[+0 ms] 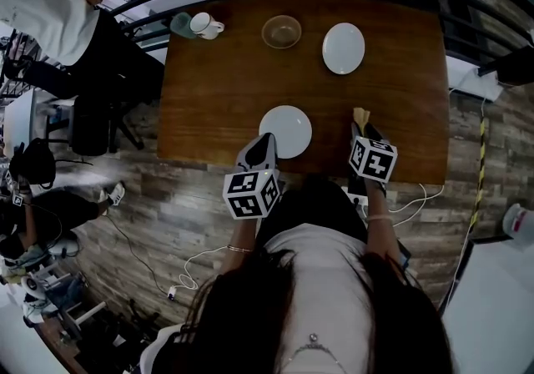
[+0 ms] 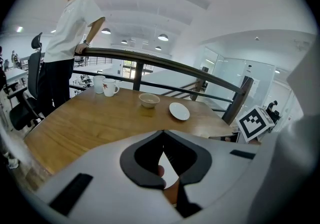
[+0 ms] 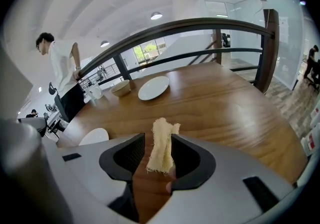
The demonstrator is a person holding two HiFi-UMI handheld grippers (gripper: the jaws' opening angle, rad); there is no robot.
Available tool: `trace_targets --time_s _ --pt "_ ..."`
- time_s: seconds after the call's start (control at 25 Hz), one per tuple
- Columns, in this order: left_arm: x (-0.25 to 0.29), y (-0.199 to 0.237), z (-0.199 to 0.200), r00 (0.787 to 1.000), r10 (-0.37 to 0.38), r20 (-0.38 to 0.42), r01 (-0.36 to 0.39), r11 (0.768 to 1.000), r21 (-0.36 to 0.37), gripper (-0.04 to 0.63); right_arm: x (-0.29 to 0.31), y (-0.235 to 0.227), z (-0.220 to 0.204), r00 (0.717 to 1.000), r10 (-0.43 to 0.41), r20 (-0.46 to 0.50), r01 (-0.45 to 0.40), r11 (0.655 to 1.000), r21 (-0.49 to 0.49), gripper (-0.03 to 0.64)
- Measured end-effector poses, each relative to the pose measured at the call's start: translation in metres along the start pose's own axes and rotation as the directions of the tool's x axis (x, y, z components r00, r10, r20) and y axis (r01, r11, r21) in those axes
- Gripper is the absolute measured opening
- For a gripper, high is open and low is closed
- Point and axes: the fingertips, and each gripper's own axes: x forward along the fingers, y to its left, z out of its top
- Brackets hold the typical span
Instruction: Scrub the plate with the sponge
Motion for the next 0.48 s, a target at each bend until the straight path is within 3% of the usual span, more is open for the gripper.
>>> trace_targets --time_s 0.48 --pt "0.003 0.006 -0.005 0.999 0.023 -0.026 -0.023 1.000 -0.005 0.010 0.020 -0.006 -0.015 0.998 -0.011 -0.060 0.012 1.000 0.023 0.173"
